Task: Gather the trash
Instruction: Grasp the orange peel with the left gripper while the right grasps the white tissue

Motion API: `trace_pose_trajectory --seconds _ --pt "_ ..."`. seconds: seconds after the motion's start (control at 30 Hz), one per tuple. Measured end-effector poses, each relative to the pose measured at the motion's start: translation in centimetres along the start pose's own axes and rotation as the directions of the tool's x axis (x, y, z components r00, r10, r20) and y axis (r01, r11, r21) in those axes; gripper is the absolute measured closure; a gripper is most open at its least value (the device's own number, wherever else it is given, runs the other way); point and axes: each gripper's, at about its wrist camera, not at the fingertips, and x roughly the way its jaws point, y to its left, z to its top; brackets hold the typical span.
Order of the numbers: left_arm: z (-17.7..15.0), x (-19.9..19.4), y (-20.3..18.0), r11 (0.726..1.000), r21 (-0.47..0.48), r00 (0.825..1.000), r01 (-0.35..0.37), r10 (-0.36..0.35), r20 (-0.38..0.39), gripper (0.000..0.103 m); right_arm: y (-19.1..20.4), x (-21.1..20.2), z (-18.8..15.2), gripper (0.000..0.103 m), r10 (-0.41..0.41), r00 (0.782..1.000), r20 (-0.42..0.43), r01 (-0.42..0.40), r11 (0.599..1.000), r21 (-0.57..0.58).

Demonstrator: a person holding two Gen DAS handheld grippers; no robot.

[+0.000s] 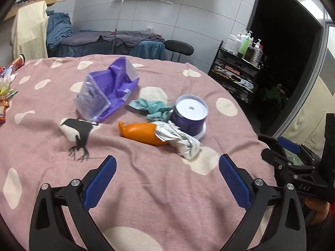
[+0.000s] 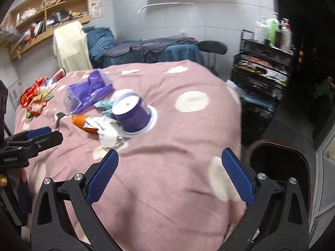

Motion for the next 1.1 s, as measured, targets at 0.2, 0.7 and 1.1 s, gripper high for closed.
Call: trace_pose_trajectory --seconds 0.2,0.7,1.1 --pt "0.5 0.6 1.8 0.999 0.006 0.999 -0.033 0.033 -0.020 0.006 3.3 3.7 1.8 0.008 0.108 0.988 -0.112 -0.118 0.989 -0.087" --pt "2.4 3.7 2.8 0.989 0.150 0.991 -0.017 0.036 -0.125 0.009 9.2 13.3 4.1 0.064 0.180 0.893 -0.413 -0.271 0.947 -0.175" --pt "3.3 7.4 1.3 0.948 0.317 0.974 0.014 0.059 -0.217 0.014 5.6 8.7 3.9 0.070 0.240 0.927 -0.290 -0.262 0.964 -0.042"
